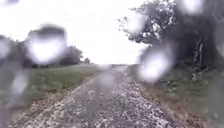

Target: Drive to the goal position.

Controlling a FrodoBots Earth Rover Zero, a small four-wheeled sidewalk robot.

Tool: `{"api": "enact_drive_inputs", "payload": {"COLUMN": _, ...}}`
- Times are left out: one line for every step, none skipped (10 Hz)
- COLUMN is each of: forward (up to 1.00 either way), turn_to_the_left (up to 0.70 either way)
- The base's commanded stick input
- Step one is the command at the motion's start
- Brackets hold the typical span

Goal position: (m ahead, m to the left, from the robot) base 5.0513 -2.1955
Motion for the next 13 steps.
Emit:
{"api": "enact_drive_inputs", "payload": {"forward": 0.7, "turn_to_the_left": 0.0}}
{"api": "enact_drive_inputs", "payload": {"forward": 0.7, "turn_to_the_left": 0.0}}
{"api": "enact_drive_inputs", "payload": {"forward": 0.7, "turn_to_the_left": 0.0}}
{"api": "enact_drive_inputs", "payload": {"forward": 0.7, "turn_to_the_left": 0.01}}
{"api": "enact_drive_inputs", "payload": {"forward": 0.7, "turn_to_the_left": 0.02}}
{"api": "enact_drive_inputs", "payload": {"forward": 0.7, "turn_to_the_left": 0.07}}
{"api": "enact_drive_inputs", "payload": {"forward": 0.7, "turn_to_the_left": 0.14}}
{"api": "enact_drive_inputs", "payload": {"forward": 0.7, "turn_to_the_left": 0.06}}
{"api": "enact_drive_inputs", "payload": {"forward": 0.7, "turn_to_the_left": 0.0}}
{"api": "enact_drive_inputs", "payload": {"forward": 0.7, "turn_to_the_left": 0.0}}
{"api": "enact_drive_inputs", "payload": {"forward": 0.7, "turn_to_the_left": 0.0}}
{"api": "enact_drive_inputs", "payload": {"forward": 0.7, "turn_to_the_left": 0.0}}
{"api": "enact_drive_inputs", "payload": {"forward": 0.7, "turn_to_the_left": 0.0}}
